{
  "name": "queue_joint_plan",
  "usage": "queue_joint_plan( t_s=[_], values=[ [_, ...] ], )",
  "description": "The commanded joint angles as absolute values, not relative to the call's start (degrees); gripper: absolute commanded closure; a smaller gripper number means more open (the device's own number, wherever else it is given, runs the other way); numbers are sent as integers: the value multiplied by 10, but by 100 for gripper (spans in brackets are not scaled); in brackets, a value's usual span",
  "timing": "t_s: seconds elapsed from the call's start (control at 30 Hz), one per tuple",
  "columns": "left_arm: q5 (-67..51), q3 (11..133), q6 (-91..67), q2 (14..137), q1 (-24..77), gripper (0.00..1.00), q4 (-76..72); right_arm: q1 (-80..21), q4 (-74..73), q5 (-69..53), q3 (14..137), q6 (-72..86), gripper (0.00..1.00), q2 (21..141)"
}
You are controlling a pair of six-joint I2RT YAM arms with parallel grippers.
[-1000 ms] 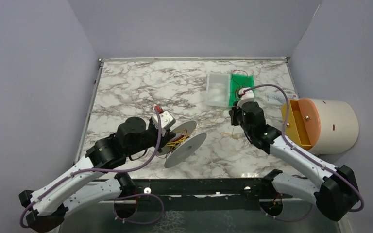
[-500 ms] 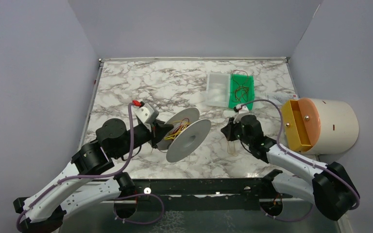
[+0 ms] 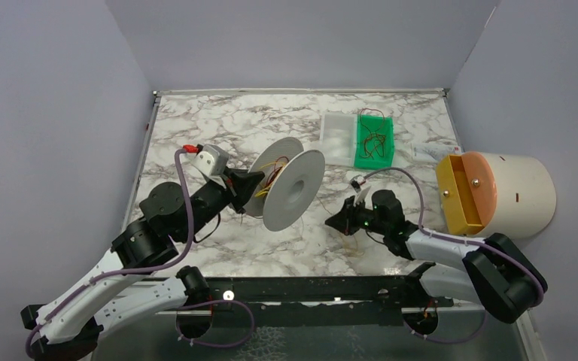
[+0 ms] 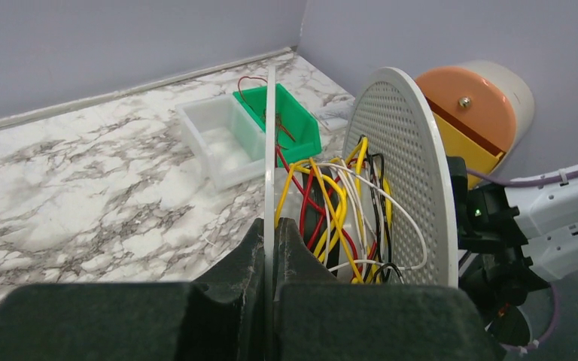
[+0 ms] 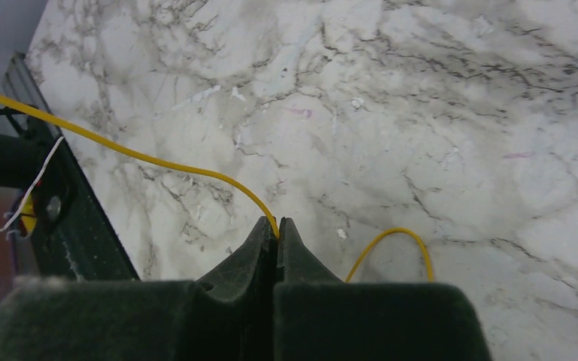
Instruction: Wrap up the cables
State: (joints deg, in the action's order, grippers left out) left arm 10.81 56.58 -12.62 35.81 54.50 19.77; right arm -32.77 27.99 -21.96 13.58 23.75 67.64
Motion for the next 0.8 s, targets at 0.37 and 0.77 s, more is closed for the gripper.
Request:
queue_joint_plan(
  t_s=[0.37, 0.77],
  values=[
    [208, 599, -157, 380, 547, 100, 17, -459, 455, -245, 117, 295, 96, 731],
    [252, 585, -157, 388, 548, 100, -35, -567, 541, -205, 99, 332, 87, 783]
  ],
)
